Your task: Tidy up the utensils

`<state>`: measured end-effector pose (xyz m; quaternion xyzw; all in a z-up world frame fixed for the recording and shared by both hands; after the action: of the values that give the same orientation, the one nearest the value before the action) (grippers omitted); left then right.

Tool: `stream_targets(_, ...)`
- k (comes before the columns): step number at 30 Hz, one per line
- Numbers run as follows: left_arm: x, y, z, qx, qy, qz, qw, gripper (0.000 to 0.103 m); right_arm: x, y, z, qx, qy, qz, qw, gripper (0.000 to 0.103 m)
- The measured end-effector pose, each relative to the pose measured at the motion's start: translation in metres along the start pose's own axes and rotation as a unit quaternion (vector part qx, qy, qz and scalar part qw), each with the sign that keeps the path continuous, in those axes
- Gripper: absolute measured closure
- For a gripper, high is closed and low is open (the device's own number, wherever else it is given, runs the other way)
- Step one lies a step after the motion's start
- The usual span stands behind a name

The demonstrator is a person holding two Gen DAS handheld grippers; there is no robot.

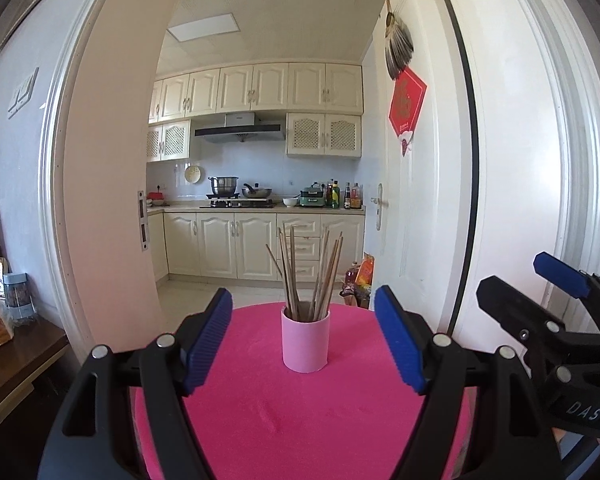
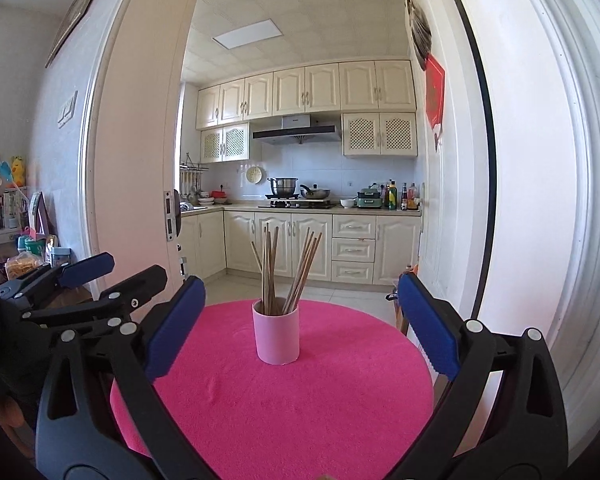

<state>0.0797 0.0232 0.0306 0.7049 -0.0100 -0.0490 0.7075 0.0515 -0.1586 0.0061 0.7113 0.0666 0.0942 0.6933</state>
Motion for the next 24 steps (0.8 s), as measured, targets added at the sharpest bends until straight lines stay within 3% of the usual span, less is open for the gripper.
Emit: stream_targets(24, -0.01, 0.009, 0.009, 0.008, -0.01, 0.025, 0.9996, 0.03, -0.008, 0.006, 0.005, 0.017, 0.008, 0.001, 1.0, 0.007)
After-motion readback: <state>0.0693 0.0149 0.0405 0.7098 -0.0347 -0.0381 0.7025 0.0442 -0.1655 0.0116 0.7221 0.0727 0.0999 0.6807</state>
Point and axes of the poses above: each gripper's, at about its wrist camera, not at the fingertips, and x roughly the way its jaws point, z to its right, y to its top, the point moved 10 cm from there along x, roughly the way its jaws point, and after that the axes turned 7 degrees about z, right-handed, at the moved point
